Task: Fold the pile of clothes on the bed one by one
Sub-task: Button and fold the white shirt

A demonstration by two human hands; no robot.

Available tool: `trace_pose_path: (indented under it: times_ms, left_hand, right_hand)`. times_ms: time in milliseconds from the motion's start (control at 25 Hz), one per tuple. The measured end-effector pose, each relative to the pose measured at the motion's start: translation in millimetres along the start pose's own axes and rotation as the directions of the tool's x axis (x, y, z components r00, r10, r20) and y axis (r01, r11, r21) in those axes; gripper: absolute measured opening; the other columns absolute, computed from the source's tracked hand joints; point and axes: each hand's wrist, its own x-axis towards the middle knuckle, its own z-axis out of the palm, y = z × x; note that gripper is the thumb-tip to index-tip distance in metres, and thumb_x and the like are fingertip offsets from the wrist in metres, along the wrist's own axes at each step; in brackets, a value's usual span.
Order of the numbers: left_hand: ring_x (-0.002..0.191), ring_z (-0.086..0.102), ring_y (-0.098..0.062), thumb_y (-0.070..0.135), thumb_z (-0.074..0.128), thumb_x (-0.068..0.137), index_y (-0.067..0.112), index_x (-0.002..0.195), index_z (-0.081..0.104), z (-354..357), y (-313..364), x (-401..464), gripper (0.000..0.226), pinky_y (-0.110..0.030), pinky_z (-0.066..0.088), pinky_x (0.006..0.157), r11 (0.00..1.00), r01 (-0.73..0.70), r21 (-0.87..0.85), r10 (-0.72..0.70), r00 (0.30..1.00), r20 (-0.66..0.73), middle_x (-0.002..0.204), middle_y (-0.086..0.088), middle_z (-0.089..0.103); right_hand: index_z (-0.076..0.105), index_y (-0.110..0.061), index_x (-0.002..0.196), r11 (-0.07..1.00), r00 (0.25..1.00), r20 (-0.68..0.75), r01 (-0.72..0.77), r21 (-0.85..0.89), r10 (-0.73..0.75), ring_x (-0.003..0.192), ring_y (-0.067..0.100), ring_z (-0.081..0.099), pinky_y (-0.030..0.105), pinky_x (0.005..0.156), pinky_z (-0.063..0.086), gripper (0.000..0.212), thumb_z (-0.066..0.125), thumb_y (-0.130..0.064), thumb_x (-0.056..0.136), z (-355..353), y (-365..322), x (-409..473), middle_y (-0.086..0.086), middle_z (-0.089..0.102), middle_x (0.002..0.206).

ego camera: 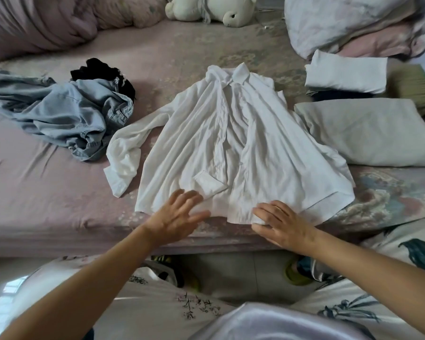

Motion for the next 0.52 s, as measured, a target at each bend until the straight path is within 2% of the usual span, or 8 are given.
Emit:
trace_pose_path:
  times_ms: [40, 120, 240, 320, 400, 480, 520]
  left_hand:
    - [0.112, 0.049, -0.031, 0.029, 0.058, 0.084, 0.019, 0.119, 0.053, 6.8, 9.4, -0.5, 0.037, -0.050, 0.040, 0.095, 0.997, -0.061, 0.039, 0.060, 0.998, 0.007, 0.120, -0.013, 0.048]
    - [0.111, 0.048, -0.031, 0.027, 0.054, 0.088, 0.013, 0.120, 0.051, 20.6, 21.3, 3.6, 0.035, -0.048, 0.038, 0.096, 0.990, -0.094, 0.101, 0.093, 0.996, 0.014, 0.122, -0.012, 0.047]
    - [0.092, 0.055, -0.030, 0.018, 0.054, 0.087, 0.010, 0.116, 0.050, 20.5, 18.2, 23.0, 0.030, -0.043, 0.040, 0.081, 0.995, 0.055, 0.087, -0.050, 0.997, -0.056, 0.109, -0.013, 0.052]
    - [0.082, 0.059, -0.030, 0.011, 0.057, 0.080, 0.010, 0.113, 0.048, 12.0, 8.1, 32.5, 0.035, -0.041, 0.039, 0.076, 0.978, 0.198, 0.062, -0.197, 0.980, -0.021, 0.100, -0.013, 0.057]
    - [0.085, 0.062, -0.033, 0.024, 0.057, 0.081, 0.012, 0.115, 0.046, 5.0, -0.9, 35.1, 0.038, -0.042, 0.040, 0.079, 0.924, 0.381, 0.002, -0.381, 0.923, 0.052, 0.102, -0.014, 0.060]
    - [0.102, 0.059, -0.036, 0.049, 0.047, 0.084, 0.011, 0.128, 0.041, -0.2, 1.2, 33.9, 0.058, -0.049, 0.044, 0.090, 0.862, 0.505, -0.053, -0.490, 0.855, 0.170, 0.117, -0.018, 0.058]
    - [0.111, 0.056, -0.038, 0.052, 0.048, 0.081, 0.011, 0.135, 0.037, -0.4, 3.9, 30.3, 0.068, -0.055, 0.043, 0.092, 0.856, 0.513, -0.059, -0.490, 0.843, 0.221, 0.126, -0.021, 0.054]
  right_hand:
    - [0.053, -0.015, 0.102, 0.998, 0.998, 0.047, -0.033, -0.044, 0.035, 0.107, 0.027, 0.050, 0.040, 0.088, 0.044, 0.014, 0.057, -0.014, 0.088, 2.4, -2.6, 0.4, 0.010, 0.048, 0.116]
    - [0.058, -0.011, 0.101, 0.979, 0.974, 0.125, -0.174, -0.107, 0.187, 0.098, 0.025, 0.053, 0.037, 0.084, 0.042, 0.023, 0.066, -0.019, 0.081, 5.3, 4.8, 8.9, 0.009, 0.055, 0.109]
    - [0.060, -0.009, 0.081, 0.961, 0.948, 0.164, -0.259, -0.094, 0.272, 0.073, 0.024, 0.057, 0.033, 0.068, 0.042, 0.005, 0.064, -0.007, 0.080, 0.1, 21.1, 24.6, 0.008, 0.060, 0.084]
    - [0.060, -0.006, 0.078, 0.919, 0.910, 0.175, -0.390, 0.055, 0.376, 0.071, 0.024, 0.056, 0.033, 0.064, 0.044, 0.009, 0.054, -0.007, 0.084, -7.2, 27.9, 32.5, 0.008, 0.060, 0.082]
    - [0.061, -0.001, 0.085, 0.755, 0.806, 0.292, -0.587, 0.291, 0.514, 0.082, 0.022, 0.053, 0.029, 0.074, 0.042, 0.017, 0.049, -0.009, 0.092, -14.0, 26.7, 38.3, 0.008, 0.057, 0.092]
    - [0.057, 0.001, 0.089, 0.566, 0.710, 0.507, -0.701, 0.434, 0.490, 0.086, 0.017, 0.046, 0.023, 0.080, 0.034, 0.020, 0.044, -0.010, 0.099, -20.3, 22.5, 33.6, 0.003, 0.050, 0.092]
    - [0.055, 0.000, 0.090, 0.544, 0.707, 0.555, -0.700, 0.463, 0.438, 0.085, 0.015, 0.045, 0.022, 0.079, 0.033, 0.020, 0.042, -0.011, 0.100, -24.4, 19.6, 29.2, 0.000, 0.047, 0.090]
